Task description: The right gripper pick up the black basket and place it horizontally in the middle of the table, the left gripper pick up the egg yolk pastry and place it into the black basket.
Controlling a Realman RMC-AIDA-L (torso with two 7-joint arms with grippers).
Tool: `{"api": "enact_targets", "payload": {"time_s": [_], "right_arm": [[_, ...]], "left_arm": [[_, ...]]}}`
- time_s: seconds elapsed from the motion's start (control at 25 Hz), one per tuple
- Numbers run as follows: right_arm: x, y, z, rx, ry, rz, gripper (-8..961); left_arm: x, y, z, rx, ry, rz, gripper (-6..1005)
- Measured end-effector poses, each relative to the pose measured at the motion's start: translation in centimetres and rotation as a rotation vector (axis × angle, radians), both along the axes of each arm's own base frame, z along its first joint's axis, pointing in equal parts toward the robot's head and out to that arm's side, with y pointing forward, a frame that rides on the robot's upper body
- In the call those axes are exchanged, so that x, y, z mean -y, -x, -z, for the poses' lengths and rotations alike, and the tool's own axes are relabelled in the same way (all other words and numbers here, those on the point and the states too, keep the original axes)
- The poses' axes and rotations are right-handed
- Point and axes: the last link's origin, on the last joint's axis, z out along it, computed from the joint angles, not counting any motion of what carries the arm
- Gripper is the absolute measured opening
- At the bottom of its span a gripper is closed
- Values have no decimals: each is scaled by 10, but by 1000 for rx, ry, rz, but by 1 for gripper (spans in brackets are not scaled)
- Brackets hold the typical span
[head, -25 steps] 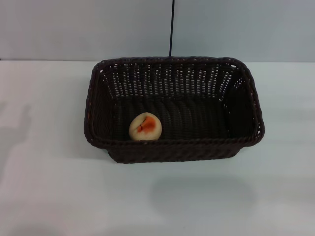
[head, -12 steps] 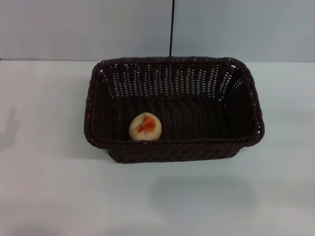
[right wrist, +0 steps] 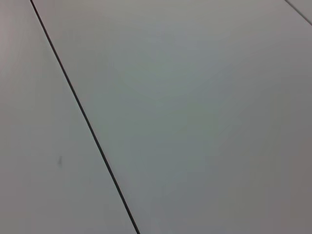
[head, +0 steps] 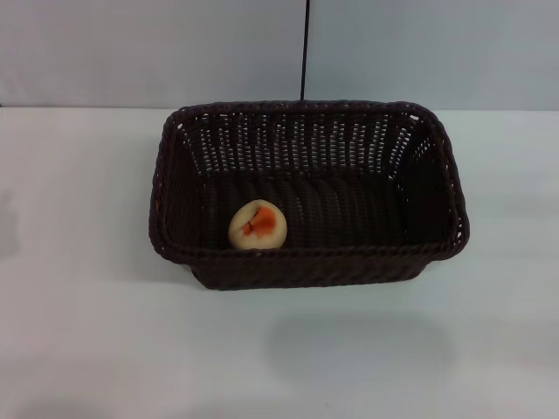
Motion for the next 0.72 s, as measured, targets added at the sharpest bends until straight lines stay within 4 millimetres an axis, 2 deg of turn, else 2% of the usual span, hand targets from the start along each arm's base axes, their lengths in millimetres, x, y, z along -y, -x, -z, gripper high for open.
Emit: {"api": "enact_targets", "payload": {"time_s": [0.24, 0.52, 0.72], "right_arm": [[-1, 0, -1, -3, -3, 4, 441], [-2, 0, -1, -4, -7, 6, 441], [-2, -1, -2, -8, -15, 9, 441]], "left_arm": [[0, 2, -3, 4, -22, -12, 157], [1, 3, -6, 6, -41, -22, 9], [1, 6, -10, 15, -70, -43, 5]]}}
